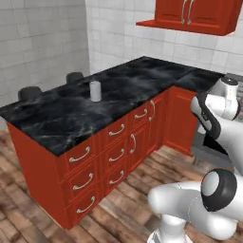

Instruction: Pick the jar and glass cup and place them in the sink. Then turn on the water.

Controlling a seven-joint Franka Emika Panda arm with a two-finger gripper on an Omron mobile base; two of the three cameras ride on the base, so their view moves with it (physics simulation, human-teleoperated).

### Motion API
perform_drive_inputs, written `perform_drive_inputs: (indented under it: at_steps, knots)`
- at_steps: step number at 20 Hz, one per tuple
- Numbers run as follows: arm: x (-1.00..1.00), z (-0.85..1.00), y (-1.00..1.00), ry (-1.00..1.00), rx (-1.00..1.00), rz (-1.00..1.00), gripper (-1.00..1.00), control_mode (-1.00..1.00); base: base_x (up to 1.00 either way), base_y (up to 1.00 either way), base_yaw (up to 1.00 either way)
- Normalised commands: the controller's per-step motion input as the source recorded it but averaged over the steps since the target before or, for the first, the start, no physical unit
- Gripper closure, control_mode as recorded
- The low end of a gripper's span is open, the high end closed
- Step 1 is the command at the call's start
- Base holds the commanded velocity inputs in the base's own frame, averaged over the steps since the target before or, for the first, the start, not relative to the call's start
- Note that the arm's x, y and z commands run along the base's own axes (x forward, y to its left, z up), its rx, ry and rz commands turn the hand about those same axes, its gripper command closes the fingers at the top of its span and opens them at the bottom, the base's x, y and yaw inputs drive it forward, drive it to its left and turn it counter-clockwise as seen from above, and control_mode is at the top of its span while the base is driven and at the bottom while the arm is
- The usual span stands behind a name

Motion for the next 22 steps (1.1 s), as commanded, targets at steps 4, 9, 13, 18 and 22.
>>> perform_drive_inputs:
  at_steps: [4, 9, 13, 18, 22]
  knots:
    - [0.00, 0.00, 0.00, 0.00, 0.00, 0.00, -1.00, 1.00, 0.99, -0.41, 0.55]
    - [0.00, 0.00, 0.00, 0.00, 0.00, 0.00, -1.00, 1.00, 0.82, -0.55, 0.50]
    - [0.00, 0.00, 0.00, 0.00, 0.00, 0.00, -1.00, 1.00, 0.52, -0.56, 0.49]
    - [0.00, 0.00, 0.00, 0.00, 0.00, 0.00, -1.00, 1.00, 0.37, -0.42, 0.47]
    - [0.00, 0.00, 0.00, 0.00, 0.00, 0.00, -1.00, 1.00, 0.38, -0.27, 0.41]
